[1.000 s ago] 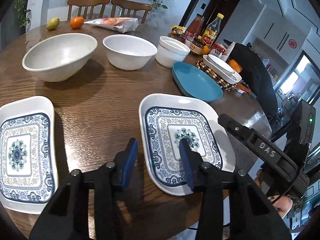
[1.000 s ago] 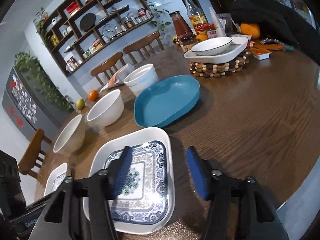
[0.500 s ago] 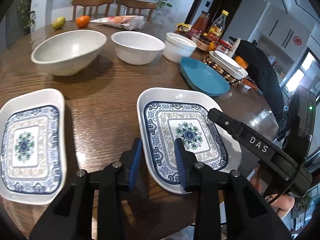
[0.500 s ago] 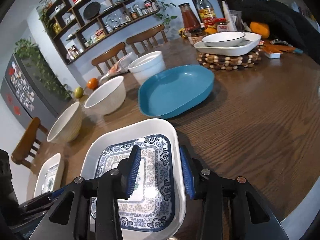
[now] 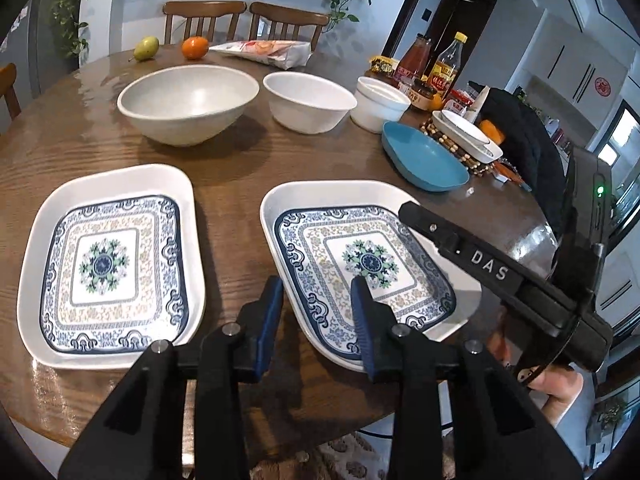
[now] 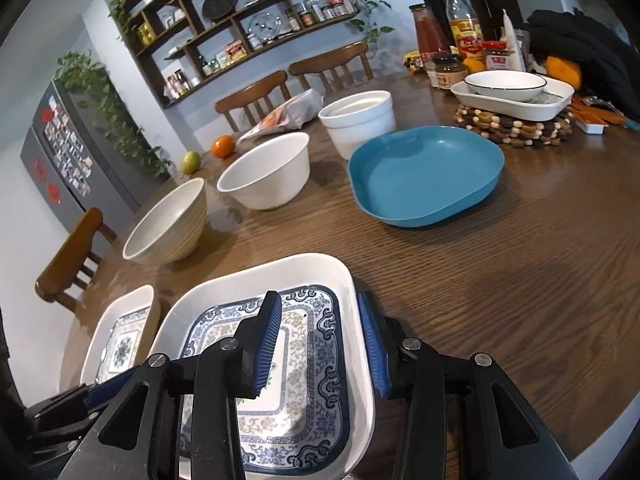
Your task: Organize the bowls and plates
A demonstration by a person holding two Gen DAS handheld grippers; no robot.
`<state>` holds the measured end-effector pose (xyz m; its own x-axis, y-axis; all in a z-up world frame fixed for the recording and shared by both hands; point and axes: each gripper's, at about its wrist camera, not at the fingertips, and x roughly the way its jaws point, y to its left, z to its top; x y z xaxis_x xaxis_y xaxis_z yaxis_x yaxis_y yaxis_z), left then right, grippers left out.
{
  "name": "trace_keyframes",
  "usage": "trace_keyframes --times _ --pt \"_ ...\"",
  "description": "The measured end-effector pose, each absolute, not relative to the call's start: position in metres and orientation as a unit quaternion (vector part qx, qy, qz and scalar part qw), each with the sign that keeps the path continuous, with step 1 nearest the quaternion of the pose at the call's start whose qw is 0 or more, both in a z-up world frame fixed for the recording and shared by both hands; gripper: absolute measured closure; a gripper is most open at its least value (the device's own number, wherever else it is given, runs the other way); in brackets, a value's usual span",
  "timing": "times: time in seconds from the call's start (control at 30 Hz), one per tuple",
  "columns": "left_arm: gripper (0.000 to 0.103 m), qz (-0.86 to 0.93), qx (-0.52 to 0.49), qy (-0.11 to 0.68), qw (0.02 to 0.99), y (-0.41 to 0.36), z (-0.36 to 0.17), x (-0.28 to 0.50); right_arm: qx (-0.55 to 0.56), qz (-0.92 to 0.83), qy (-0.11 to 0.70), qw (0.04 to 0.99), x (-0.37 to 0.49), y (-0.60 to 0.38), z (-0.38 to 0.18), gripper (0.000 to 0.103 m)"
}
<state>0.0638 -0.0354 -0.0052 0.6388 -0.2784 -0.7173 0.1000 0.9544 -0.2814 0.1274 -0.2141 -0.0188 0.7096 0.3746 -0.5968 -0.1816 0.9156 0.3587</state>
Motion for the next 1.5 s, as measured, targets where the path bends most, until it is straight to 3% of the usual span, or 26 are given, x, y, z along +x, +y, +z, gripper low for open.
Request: trace_keyframes --times 0.37,0.57,0.63,0.7,1.2,1.5 --pt "0.066 -0.107 -0.116 0.426 0.891 -0.032 -0.013 0.062 0.119 0.14 0.365 0.913 0.126 -0.204 -0.024 0.06" --pt "0.047 -0.104 -0.106 0.41 0.9 -0.029 -0.007 0.054 0.096 0.132 0.361 0.918 0.122 -0.199 -0.02 0.06" --pt "0.045 -0.101 -0.103 0.406 0.903 -0.028 -0.005 0.052 0.08 0.128 0.356 0.922 0.118 -0.195 -0.017 0.053" --pt "0.044 -0.101 -0.105 0.402 0.904 -0.024 -0.003 0.05 0.075 0.123 0.347 0.927 0.112 -0.192 -0.012 0.035" --pt "0.024 -0.076 -0.093 0.358 0.926 -0.01 0.008 0.024 0.067 0.121 0.312 0.94 0.074 -0.181 0.007 0.018" --pt "0.021 -0.064 -0.096 0.343 0.932 -0.004 0.011 0.007 0.054 0.123 0.293 0.947 0.048 -0.174 0.012 0.012"
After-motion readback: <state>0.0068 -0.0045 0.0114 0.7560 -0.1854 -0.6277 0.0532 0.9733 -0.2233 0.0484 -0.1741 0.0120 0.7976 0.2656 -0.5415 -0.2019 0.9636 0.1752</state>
